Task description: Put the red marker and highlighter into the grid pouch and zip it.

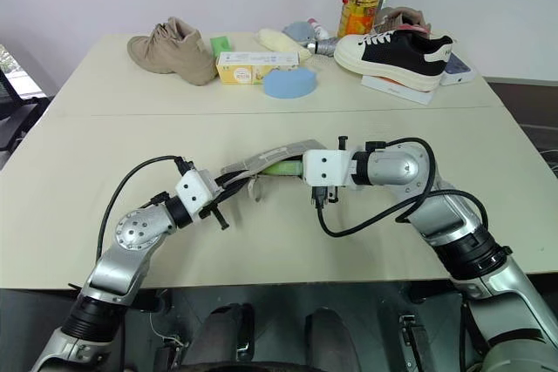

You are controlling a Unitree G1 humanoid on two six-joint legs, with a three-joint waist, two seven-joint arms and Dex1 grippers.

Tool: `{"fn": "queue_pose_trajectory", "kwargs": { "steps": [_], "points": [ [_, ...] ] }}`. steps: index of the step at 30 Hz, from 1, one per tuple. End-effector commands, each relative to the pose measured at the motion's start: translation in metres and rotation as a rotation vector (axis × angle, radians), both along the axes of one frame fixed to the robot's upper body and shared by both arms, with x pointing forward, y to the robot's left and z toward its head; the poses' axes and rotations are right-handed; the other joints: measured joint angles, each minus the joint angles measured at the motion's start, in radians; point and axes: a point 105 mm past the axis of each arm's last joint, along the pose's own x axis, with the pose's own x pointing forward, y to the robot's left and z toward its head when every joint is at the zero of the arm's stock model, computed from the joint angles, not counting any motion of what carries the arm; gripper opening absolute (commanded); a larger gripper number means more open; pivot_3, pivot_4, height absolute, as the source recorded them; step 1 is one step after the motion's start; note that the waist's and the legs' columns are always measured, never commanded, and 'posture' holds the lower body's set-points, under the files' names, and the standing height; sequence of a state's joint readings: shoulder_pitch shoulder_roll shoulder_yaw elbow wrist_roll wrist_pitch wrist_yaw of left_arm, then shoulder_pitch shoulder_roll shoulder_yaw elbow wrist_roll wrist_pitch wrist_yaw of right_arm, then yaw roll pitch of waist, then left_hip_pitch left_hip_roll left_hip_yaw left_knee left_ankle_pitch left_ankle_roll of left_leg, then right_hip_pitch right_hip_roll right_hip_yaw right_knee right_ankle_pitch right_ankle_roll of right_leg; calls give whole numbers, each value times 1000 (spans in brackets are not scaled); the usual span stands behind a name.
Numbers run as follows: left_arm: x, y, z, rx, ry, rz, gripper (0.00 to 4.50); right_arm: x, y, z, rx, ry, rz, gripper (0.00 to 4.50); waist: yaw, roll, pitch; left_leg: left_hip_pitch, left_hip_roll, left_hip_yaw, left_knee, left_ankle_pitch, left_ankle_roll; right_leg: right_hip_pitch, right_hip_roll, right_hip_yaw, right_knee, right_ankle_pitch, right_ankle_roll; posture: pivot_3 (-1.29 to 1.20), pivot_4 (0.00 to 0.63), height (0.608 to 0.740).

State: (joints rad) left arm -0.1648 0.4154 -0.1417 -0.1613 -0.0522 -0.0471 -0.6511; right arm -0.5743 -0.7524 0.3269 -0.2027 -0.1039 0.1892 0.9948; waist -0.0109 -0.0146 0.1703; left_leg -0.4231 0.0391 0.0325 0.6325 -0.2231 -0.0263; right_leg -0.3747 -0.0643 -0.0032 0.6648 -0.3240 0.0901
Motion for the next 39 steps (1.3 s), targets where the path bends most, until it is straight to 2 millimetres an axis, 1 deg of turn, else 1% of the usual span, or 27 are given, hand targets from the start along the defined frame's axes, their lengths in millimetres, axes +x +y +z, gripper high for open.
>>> {"fn": "queue_pose_trajectory", "kwargs": {
  "steps": [1, 3, 5, 7, 10, 12, 13, 16, 18, 21, 23, 26, 29, 31, 33, 35, 37, 39],
  "points": [
    [0, -3, 15, -2, -56, -10, 0, 1, 6, 25, 73, -55, 6, 2884, 0, 0, 0, 0, 0, 0, 0, 0, 0, 0, 0, 0, 0, 0, 0, 0, 150, 740],
    [6, -2, 14, -1, -60, 25, 0, -1, 6, 43, 215, -26, -19, 3838, 0, 0, 0, 0, 0, 0, 0, 0, 0, 0, 0, 0, 0, 0, 0, 0, 150, 740],
    [16, -1, 15, -27, -61, 98, 0, -7, 3, 59, 353, 41, -24, 3838, 3, 0, 0, 0, 0, 0, 0, 0, 0, 0, 0, 0, 0, 0, 0, 0, 150, 740],
    [24, -2, 19, -98, -46, 155, 0, -9, -3, 69, 455, 91, -51, 3838, 5, 0, 0, 0, 0, -1, 1, 0, 0, 1, 0, 0, 0, 0, 0, 0, 150, 740],
    [35, -4, 24, -160, -26, 221, 0, -21, -9, 70, 543, 218, -54, 3838, 5, 0, 0, 0, 0, -1, 1, 0, 0, 2, -1, 0, 0, 0, 0, 0, 150, 740],
    [40, -8, 28, -190, -26, 237, 0, -30, -6, 61, 571, 310, -51, 3838, 3, 0, 0, 0, 0, -1, 1, 0, 0, 1, -1, 0, 0, 0, 0, 0, 150, 740],
    [41, -10, 30, -202, -28, 239, 0, -30, -4, 54, 588, 337, -68, 3838, 3, 0, 0, 0, 0, -2, 1, 0, 0, 1, -1, 0, 0, 0, 0, 0, 150, 740],
    [43, -16, 33, -219, -31, 235, 0, -17, 5, 33, 637, 371, -181, 3838, -6, 0, 0, 0, 0, -2, 0, 0, 0, 1, 0, 0, 1, 0, 0, 0, 150, 740],
    [44, -21, 35, -221, -36, 225, 0, -9, 15, 17, 653, 375, -242, 3838, -5, 0, 0, 0, 0, -2, 0, 0, 0, 0, 2, 0, 2, 0, 0, 0, 150, 740],
    [43, -26, 36, -228, -40, 218, 0, -1, 26, 10, 694, 362, -288, 3838, -1, 0, 0, 1, 0, -2, 0, 0, 0, 0, 2, 0, 2, 0, 0, 0, 150, 740],
    [43, -29, 37, -229, -42, 215, 0, 5, 38, 7, 735, 379, -305, 3838, 0, 0, 0, 0, 0, -1, 1, 0, 0, 0, 2, 0, 1, 0, 0, 0, 150, 740],
    [42, -31, 36, -229, -43, 213, 0, 6, 51, 3, 755, 405, -307, 3838, 0, 0, 0, -1, -1, -1, 1, 0, 0, 0, 1, 0, 1, 0, 0, 0, 150, 740],
    [40, -32, 37, -226, -48, 209, 0, 11, 57, 4, 782, 412, -320, 3061, 0, 0, 0, -1, -1, -2, 1, 0, 0, 0, 1, 0, 1, 0, 0, 0, 150, 740],
    [40, -32, 37, -226, -50, 212, 0, 15, 56, 5, 800, 409, -337, 2098, 0, 0, 0, -1, -1, -2, 1, 0, 0, 0, 1, 0, 1, 0, 0, 0, 150, 740],
    [40, -30, 37, -226, -51, 217, 0, 17, 53, 7, 807, 399, -345, 979, 0, 0, 0, -1, -1, -2, 1, 0, 0, 0, 1, 0, 1, 0, 0, 0, 150, 740],
    [40, -26, 36, -223, -52, 226, 0, 19, 46, 11, 810, 376, -354, 23, 0, 0, 0, -1, -1, -2, 1, 0, 0, 0, 1, 0, 1, 0, 0, 0, 150, 740],
    [40, -22, 34, -208, -56, 234, 0, 21, 40, 15, 810, 358, -359, 23, 0, 0, 0, -1, -1, -2, 1, 0, 0, 0, 1, 0, 1, 0, 0, 0, 150, 740],
    [41, -16, 31, -176, -64, 245, 0, 23, 28, 22, 803, 324, -370, 23, -1, 0, 0, -1, -1, -2, 0, 0, 0, 0, 1, 0, 1, 0, 0, 0, 150, 740]
  ]
}}
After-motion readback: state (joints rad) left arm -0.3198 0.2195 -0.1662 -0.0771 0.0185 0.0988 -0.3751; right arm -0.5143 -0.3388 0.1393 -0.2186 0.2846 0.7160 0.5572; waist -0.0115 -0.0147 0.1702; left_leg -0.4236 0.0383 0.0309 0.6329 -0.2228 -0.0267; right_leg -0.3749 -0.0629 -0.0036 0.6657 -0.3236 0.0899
